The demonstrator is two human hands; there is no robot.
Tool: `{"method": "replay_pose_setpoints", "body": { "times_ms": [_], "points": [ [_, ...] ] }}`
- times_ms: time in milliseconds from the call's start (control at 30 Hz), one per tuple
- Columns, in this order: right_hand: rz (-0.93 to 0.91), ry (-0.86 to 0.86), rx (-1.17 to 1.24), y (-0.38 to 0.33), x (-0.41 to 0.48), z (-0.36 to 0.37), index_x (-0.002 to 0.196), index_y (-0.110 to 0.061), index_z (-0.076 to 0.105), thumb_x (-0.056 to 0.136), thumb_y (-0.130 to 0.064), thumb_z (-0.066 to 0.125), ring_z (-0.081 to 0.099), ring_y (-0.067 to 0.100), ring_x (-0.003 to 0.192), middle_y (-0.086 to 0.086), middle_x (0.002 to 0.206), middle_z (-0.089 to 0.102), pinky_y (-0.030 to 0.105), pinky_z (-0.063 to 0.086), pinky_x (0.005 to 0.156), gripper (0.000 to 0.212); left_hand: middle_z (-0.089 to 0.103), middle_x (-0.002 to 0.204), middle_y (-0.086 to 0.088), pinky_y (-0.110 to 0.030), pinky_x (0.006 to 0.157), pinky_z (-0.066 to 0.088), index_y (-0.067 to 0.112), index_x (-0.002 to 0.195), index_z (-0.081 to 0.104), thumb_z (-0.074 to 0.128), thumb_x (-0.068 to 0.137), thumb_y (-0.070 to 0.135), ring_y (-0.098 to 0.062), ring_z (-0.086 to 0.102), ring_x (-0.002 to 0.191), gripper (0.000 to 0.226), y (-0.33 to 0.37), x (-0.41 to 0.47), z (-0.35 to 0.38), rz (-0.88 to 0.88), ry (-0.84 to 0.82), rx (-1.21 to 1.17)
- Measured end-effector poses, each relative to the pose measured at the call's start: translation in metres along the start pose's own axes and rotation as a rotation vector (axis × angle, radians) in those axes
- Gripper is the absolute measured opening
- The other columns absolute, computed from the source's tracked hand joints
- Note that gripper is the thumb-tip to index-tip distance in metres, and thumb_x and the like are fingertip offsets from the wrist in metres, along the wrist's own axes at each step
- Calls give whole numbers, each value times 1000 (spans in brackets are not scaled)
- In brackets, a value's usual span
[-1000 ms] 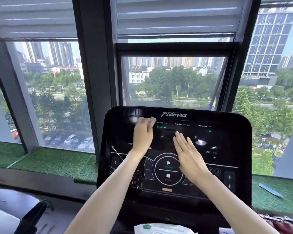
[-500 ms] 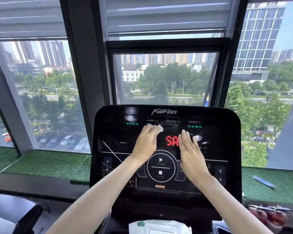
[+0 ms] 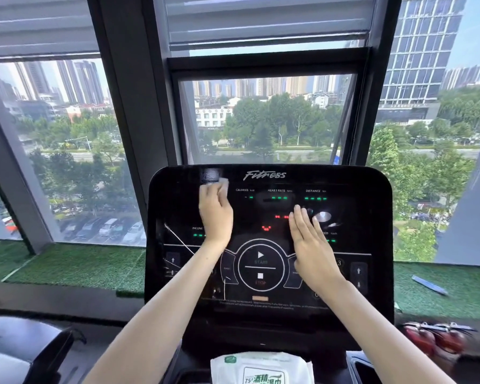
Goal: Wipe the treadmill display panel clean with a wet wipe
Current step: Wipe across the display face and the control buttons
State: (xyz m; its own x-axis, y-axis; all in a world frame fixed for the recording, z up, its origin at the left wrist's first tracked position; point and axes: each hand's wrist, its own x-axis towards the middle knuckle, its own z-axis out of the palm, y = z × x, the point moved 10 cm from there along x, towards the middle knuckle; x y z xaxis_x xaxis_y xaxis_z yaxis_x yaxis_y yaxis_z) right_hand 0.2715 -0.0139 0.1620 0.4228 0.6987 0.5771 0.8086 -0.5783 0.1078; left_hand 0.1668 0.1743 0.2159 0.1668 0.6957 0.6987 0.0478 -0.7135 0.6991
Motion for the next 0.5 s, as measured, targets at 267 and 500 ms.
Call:
{"method": "replay_pose_setpoints", "body": {
  "times_ms": [267, 500],
  "points": [
    [-24, -15, 19, 2, 0, -2, 137, 8, 35, 50, 16, 65, 31, 33, 135, 23, 146, 32, 43, 22, 110, 92, 54, 94, -3, -22, 88, 44, 7, 106, 67, 51, 94, 5, -15, 55, 88, 20, 53, -22, 47, 343, -255, 26],
    [-32, -36, 44, 4, 0, 0, 137, 7, 34, 51, 15, 66, 27, 31, 137, 22, 148, 29, 43, 21, 111, 93, 57, 96, -7, -27, 87, 45, 7, 107, 66, 51, 94, 6, -18, 55, 92, 20, 85, -62, 78, 572, -510, 54]
  ]
}}
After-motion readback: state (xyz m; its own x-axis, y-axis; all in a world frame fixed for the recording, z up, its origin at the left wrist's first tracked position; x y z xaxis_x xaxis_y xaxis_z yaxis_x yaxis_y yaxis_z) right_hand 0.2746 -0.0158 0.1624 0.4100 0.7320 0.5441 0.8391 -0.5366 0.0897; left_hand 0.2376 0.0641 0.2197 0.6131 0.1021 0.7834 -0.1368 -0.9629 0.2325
